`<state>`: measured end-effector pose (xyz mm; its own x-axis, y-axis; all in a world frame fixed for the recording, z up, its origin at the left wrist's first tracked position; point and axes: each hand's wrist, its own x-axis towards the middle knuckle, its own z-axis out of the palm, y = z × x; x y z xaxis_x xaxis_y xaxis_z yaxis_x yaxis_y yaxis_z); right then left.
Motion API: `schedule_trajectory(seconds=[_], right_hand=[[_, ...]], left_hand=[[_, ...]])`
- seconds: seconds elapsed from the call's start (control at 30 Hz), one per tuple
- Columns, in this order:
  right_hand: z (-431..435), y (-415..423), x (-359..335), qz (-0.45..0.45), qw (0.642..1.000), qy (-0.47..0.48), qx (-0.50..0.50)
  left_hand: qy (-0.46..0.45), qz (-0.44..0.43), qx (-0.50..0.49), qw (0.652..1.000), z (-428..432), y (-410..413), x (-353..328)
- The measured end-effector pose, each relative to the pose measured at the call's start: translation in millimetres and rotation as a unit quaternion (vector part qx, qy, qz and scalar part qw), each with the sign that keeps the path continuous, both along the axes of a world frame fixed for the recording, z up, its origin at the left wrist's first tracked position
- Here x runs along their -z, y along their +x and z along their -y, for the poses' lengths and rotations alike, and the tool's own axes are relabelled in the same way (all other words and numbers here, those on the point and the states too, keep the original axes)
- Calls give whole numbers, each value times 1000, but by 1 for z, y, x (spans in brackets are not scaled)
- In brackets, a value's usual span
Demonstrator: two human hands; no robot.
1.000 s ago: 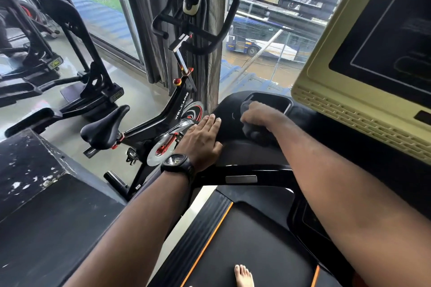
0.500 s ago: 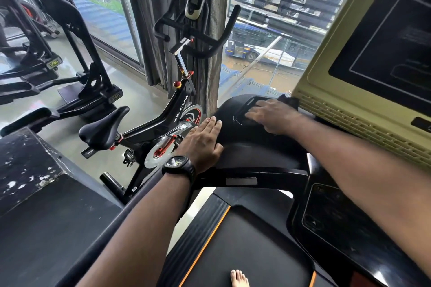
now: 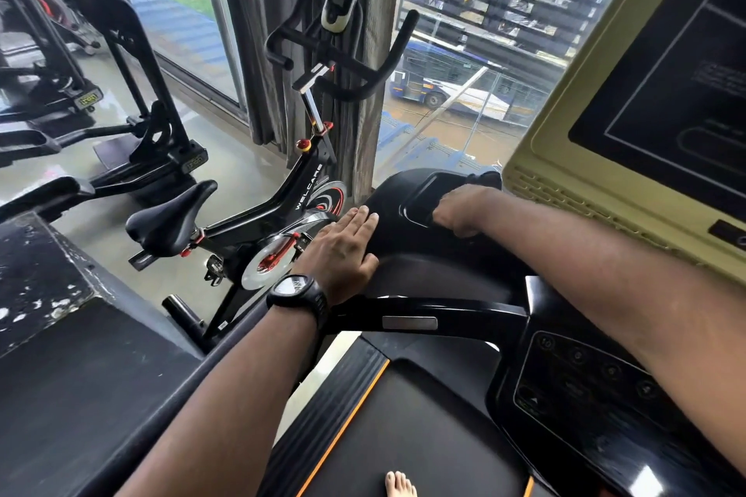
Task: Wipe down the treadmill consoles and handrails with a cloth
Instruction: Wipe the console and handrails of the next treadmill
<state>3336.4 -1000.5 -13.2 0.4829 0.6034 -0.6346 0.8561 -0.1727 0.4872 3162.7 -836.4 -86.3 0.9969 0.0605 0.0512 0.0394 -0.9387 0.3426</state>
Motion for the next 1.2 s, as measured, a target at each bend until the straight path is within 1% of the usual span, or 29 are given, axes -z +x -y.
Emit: schedule_trajectory(seconds=[0.13,0.27,0.33,0.43,0.53,0.6,0.67,0.73,0.8,0.83,0.93,1.03,1.1,1.2], right_hand=[[-6,-10,-9,32,996,-84,-3],[-4,-12,-8,69,992,-105,-21],[7,-4,-6,109,987,-102,-67],[31,9,1,164,961,-78,-208],[35,15,6,162,952,-41,-256],[32,20,7,163,948,-45,-270],[31,25,9,186,942,-72,-270],[29,31,13,222,937,-117,-243],[26,30,16,241,933,-165,-208],[26,28,19,247,932,-175,-201],[31,26,21,272,915,-189,-231],[36,25,23,287,906,-193,-242],[35,21,19,279,910,-191,-239],[30,12,12,252,932,-191,-177]], left_hand=[[-11,-4,-1,1000,0,-2,-2],[-16,-6,-3,1000,-1,-1,-3],[-14,-7,-1,1000,-1,-1,-3],[-8,-9,-4,1000,1,-1,-2],[1,-8,-4,1000,1,-1,-2],[4,-7,-2,1000,1,-1,-2],[4,-6,-2,1000,2,-2,-2],[4,-3,-4,1000,1,-1,-2],[-1,-1,-2,1000,1,-1,-2],[-2,-4,1,1000,1,-2,-2],[-2,-3,0,1000,1,-2,-4],[-6,-2,0,1000,1,-1,-4],[-6,-2,0,1000,1,-2,-4],[-3,-1,1,1000,0,-1,-3]])
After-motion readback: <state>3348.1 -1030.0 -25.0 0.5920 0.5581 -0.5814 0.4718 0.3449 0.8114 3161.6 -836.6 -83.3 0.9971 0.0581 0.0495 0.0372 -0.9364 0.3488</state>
